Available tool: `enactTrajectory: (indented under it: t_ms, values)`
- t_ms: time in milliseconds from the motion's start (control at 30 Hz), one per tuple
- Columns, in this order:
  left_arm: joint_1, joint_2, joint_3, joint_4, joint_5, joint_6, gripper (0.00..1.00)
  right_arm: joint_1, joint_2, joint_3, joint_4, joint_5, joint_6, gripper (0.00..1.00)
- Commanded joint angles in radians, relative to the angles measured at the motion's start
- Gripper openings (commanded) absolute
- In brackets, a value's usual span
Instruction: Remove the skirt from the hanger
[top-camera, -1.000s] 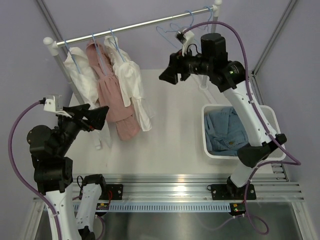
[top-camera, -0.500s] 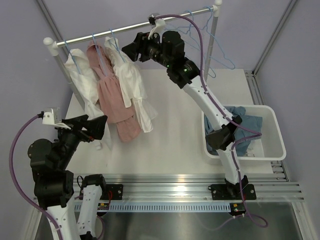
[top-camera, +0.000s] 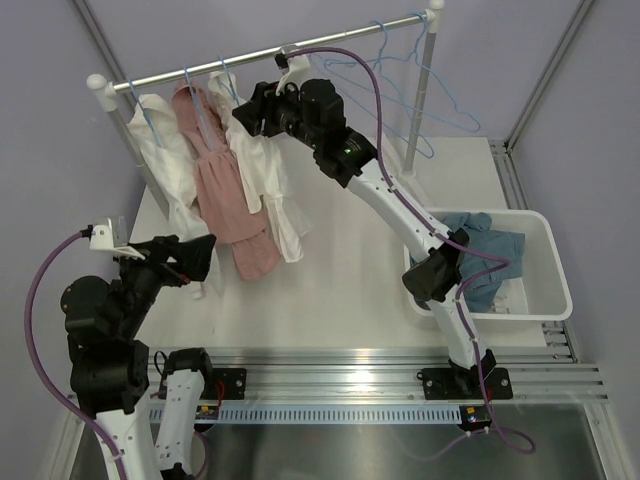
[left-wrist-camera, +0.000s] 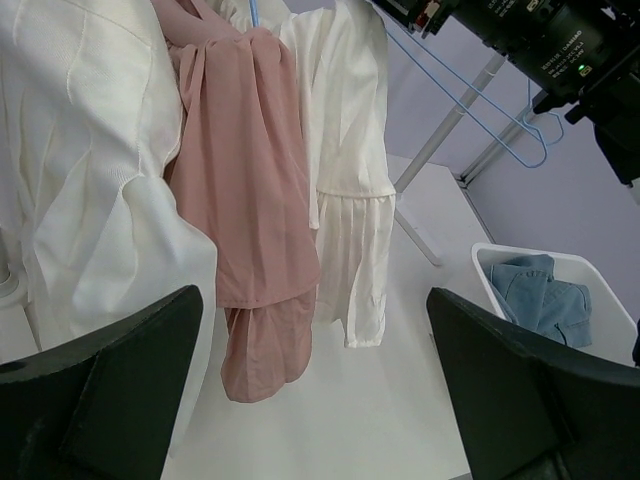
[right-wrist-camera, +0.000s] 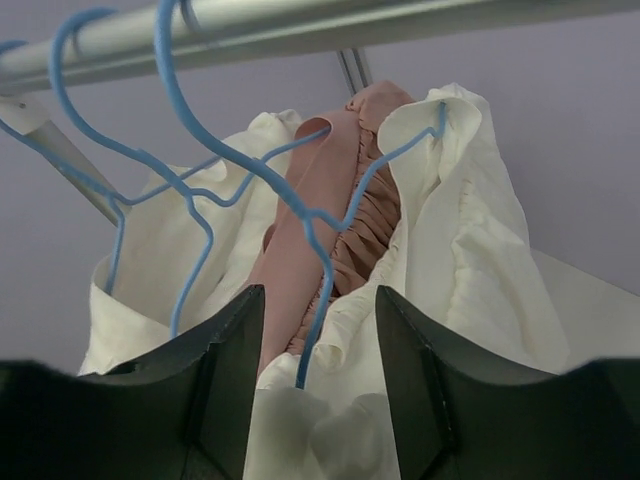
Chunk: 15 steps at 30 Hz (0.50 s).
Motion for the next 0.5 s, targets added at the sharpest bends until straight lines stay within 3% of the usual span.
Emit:
enactTrajectory:
  t_ms: [0, 133, 233, 267, 300, 367, 467]
  values:
    - [-0.003, -0.011, -0.002, 0.015, -0.007, 0.016, 0.99, 0.02, 0.011, -0.025, 0.029, 0.079, -0.054, 0.54]
    - [-0.003, -0.013, -0.003, 0.018, -0.006, 0.012, 0.99, 0.022, 0.022, -0.028, 0.025, 0.126, -0.083, 0.47]
    - [-0.003, -0.011, -0.003, 0.026, -0.003, 0.007, 0.99, 0.022, 0.005, -0.037, 0.032, 0.168, -0.105, 0.25]
    - [-0.003, -0.011, -0.005, 0.029, -0.001, 0.006, 0.99, 0.022, -0.001, -0.05, 0.047, 0.174, -0.114, 0.12]
    - [-0.003, -0.01, -0.005, 0.032, -0.001, 0.004, 0.99, 0.022, -0.013, -0.054, 0.054, 0.174, -0.116, 0.07]
    - [-0.003, -0.007, -0.002, 0.035, 0.002, 0.001, 0.99, 0.022, -0.023, -0.053, 0.066, 0.182, -0.123, 0.0]
    - [-0.003, -0.001, 0.02, 0.044, 0.014, -0.013, 0.99, 0.022, -0.032, -0.039, 0.081, 0.199, -0.143, 0.0]
